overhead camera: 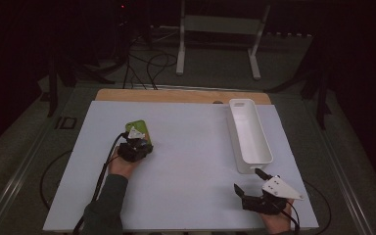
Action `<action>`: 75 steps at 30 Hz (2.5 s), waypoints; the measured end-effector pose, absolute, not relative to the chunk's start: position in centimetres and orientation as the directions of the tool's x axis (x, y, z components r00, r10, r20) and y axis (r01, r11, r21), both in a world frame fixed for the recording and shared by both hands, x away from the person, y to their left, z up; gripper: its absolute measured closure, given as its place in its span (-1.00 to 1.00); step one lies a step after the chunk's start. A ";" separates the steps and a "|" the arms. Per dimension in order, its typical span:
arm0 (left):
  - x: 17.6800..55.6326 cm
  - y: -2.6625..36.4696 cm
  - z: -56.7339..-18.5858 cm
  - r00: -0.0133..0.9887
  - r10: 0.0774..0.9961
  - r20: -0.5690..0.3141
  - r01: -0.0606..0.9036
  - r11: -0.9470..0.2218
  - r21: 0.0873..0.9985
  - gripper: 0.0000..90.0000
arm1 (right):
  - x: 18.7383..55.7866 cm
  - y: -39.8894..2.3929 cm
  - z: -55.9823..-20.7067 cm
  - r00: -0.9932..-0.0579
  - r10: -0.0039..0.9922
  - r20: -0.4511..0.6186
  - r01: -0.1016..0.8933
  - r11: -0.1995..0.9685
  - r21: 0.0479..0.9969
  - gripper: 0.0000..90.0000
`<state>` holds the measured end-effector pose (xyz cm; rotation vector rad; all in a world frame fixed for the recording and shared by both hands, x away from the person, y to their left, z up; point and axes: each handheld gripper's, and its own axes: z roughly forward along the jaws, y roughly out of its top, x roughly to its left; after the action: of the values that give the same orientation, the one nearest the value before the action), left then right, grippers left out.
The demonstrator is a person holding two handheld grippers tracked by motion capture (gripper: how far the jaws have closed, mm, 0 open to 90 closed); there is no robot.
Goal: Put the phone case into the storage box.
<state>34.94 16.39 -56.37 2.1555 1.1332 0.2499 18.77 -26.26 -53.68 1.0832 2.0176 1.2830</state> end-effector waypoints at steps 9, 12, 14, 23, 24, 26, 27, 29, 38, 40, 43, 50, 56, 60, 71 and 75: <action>33.5 16.6 -56.1 0.653 0.742 -0.152 0.638 -0.431 0.638 0.90 | 18.8 -26.2 -53.7 -0.552 0.834 -0.005 0.354 0.239 0.904 -0.80; 32.7 16.8 -56.0 0.668 0.728 -0.155 0.630 -0.442 0.639 0.90 | 18.8 -26.2 -53.7 -0.552 0.834 -0.002 0.355 0.237 0.904 -0.80; 32.0 17.0 -56.0 0.677 0.720 -0.155 0.623 -0.449 0.640 0.90 | 18.8 -26.2 -53.7 -0.551 0.834 -0.004 0.353 0.238 0.905 -0.80; 29.2 18.4 -55.7 0.716 0.683 -0.147 0.594 -0.485 0.642 0.90 | 18.7 -26.2 -53.7 -0.552 0.834 -0.007 0.350 0.240 0.905 -0.80; 29.2 18.4 -55.7 0.716 0.683 -0.147 0.594 -0.485 0.642 0.90 | 18.7 -26.2 -53.7 -0.552 0.834 -0.007 0.350 0.240 0.905 -0.80; 28.5 18.8 -55.6 0.718 0.682 -0.142 0.590 -0.487 0.644 0.90 | 18.7 -26.2 -53.7 -0.552 0.834 -0.007 0.352 0.240 0.905 -0.80; 28.1 19.1 -55.6 0.717 0.683 -0.137 0.589 -0.488 0.644 0.89 | 18.7 -26.2 -53.7 -0.551 0.834 -0.007 0.352 0.240 0.905 -0.80; 27.5 19.6 -55.5 0.712 0.690 -0.128 0.589 -0.488 0.645 0.88 | 18.7 -26.1 -53.7 -0.552 0.834 -0.005 0.353 0.239 0.904 -0.80; 26.1 21.9 -55.3 0.692 0.711 -0.125 0.598 -0.468 0.651 0.87 | 18.8 -26.1 -53.7 -0.553 0.833 -0.005 0.351 0.239 0.905 -0.80; 25.8 22.4 -55.1 0.686 0.718 -0.118 0.599 -0.465 0.652 0.90 | 18.8 -26.1 -53.7 -0.553 0.833 -0.004 0.353 0.238 0.905 -0.80; 25.4 23.2 -55.1 0.673 0.732 -0.107 0.613 -0.470 0.635 0.95 | 18.8 -26.1 -53.7 -0.553 0.833 -0.004 0.353 0.238 0.905 -0.80; 24.7 24.5 -55.8 0.652 0.751 -0.104 0.630 -0.460 0.625 0.95 | 18.8 -25.9 -53.8 -0.557 0.831 -0.007 0.352 0.243 0.904 -0.80; 24.5 25.4 -55.0 0.624 0.773 -0.118 0.621 -0.399 0.675 0.84 | 18.8 -26.0 -53.7 -0.554 0.832 -0.004 0.352 0.238 0.905 -0.80; 24.3 25.8 -54.2 0.610 0.785 -0.107 0.601 -0.370 0.708 0.65 | 18.8 -26.0 -53.7 -0.555 0.832 -0.004 0.348 0.236 0.907 -0.80; 23.3 26.5 -52.8 0.562 0.820 -0.105 0.553 -0.278 0.786 0.27 | 18.7 -26.1 -53.7 -0.556 0.831 0.001 0.343 0.229 0.911 -0.80; 22.6 26.6 -52.5 0.547 0.832 -0.096 0.519 -0.247 0.818 0.16 | 18.7 -26.2 -53.6 -0.556 0.831 0.001 0.340 0.226 0.913 -0.80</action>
<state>22.57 26.63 -52.45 1.9188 1.0978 0.4559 18.71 -26.17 -53.62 1.0740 2.0086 1.3035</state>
